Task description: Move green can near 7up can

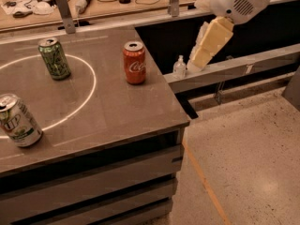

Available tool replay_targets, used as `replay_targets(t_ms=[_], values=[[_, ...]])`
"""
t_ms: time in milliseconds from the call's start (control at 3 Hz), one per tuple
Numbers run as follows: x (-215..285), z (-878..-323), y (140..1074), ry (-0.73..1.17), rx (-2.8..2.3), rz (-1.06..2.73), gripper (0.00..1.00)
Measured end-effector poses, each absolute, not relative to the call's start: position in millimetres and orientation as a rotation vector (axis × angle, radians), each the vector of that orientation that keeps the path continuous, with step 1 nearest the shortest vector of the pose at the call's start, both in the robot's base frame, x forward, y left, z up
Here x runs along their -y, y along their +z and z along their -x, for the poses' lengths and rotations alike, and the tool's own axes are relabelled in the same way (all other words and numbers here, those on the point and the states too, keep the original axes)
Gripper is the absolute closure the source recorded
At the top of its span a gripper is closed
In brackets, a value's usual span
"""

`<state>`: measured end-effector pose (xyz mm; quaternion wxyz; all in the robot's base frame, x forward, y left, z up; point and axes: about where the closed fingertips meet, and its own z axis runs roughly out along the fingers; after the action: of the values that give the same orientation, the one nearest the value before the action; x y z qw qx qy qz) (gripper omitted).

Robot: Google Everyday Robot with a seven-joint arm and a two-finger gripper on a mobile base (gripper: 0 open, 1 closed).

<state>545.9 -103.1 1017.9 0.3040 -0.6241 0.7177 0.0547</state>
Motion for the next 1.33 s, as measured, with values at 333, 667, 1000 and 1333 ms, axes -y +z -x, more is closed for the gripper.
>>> replay_targets(t_ms=[333, 667, 1000, 1333], values=[[52.1, -577.9, 1020.6, 0.265, -1.841, 1.606, 0.0], [8.8, -604.9, 1014.9, 0.365, -1.814, 1.552, 0.0], [-34.8, -626.8, 1006.4, 0.403, -1.808, 1.525, 0.0], [-83.4, -638.1, 994.5, 0.426, -1.821, 1.491, 0.0]])
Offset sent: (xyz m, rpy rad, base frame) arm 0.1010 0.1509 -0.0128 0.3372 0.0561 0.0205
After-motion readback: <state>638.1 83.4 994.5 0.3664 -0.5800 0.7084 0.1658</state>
